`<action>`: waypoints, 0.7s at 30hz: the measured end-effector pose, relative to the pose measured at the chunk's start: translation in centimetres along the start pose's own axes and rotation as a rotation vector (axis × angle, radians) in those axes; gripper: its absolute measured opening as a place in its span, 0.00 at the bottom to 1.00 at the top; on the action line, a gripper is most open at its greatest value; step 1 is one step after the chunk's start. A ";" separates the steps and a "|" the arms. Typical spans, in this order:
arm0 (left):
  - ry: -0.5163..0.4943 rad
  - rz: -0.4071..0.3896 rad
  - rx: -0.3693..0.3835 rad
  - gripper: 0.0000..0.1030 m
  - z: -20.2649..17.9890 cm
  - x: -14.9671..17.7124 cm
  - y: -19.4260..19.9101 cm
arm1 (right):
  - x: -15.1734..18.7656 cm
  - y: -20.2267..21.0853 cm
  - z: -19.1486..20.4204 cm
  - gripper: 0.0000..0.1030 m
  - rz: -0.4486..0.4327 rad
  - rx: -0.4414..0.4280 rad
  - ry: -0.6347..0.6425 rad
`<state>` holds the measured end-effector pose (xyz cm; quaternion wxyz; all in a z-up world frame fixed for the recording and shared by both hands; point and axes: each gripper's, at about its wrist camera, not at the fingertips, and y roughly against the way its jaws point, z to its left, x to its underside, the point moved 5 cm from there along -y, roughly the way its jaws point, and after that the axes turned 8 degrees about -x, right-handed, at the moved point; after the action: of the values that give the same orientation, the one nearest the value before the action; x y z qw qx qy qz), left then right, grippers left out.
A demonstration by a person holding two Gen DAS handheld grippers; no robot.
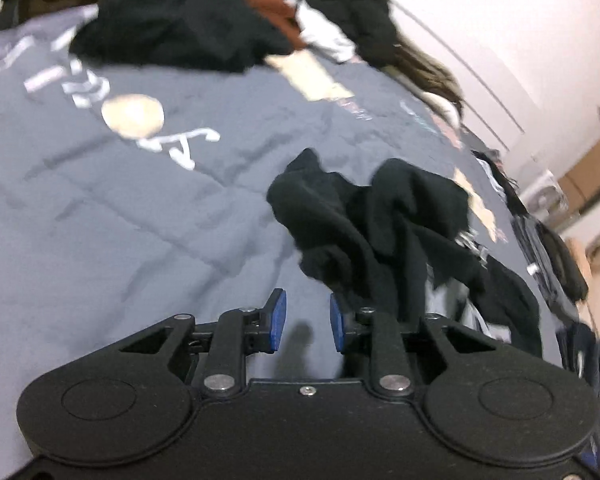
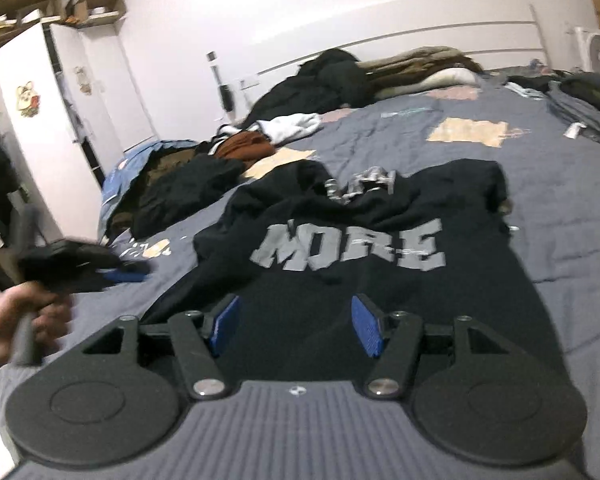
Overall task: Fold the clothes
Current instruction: 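Open both tools and release the hoodie lying flat, print side up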
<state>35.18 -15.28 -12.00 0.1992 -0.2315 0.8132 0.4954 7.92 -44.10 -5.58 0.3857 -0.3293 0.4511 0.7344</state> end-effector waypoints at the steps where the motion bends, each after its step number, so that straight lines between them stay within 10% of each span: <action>1: -0.003 -0.001 -0.001 0.26 -0.3 -0.2 -0.5 | 0.1 -0.3 0.1 0.59 0.002 -0.008 0.004; 8: -0.025 -0.011 -0.009 0.37 -2.4 -1.3 -3.9 | 0.5 -0.6 -0.2 0.59 -0.002 -0.011 -0.010; 11: -0.035 -0.014 -0.013 0.29 -3.3 -1.8 -5.3 | 0.6 -0.6 -0.2 0.59 0.001 -0.011 -0.017; 12: -0.038 -0.016 -0.014 0.13 -3.6 -2.0 -5.8 | 0.6 -0.6 -0.1 0.59 0.004 -0.010 -0.014; 21: -0.233 -0.179 -0.181 0.03 -0.9 -5.2 4.0 | 0.3 -0.3 -0.7 0.59 -0.008 0.006 -0.027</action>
<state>37.06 -13.56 -5.86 0.3137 -0.2609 0.7130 0.5703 8.15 -44.54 -6.20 0.3956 -0.3199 0.4466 0.7359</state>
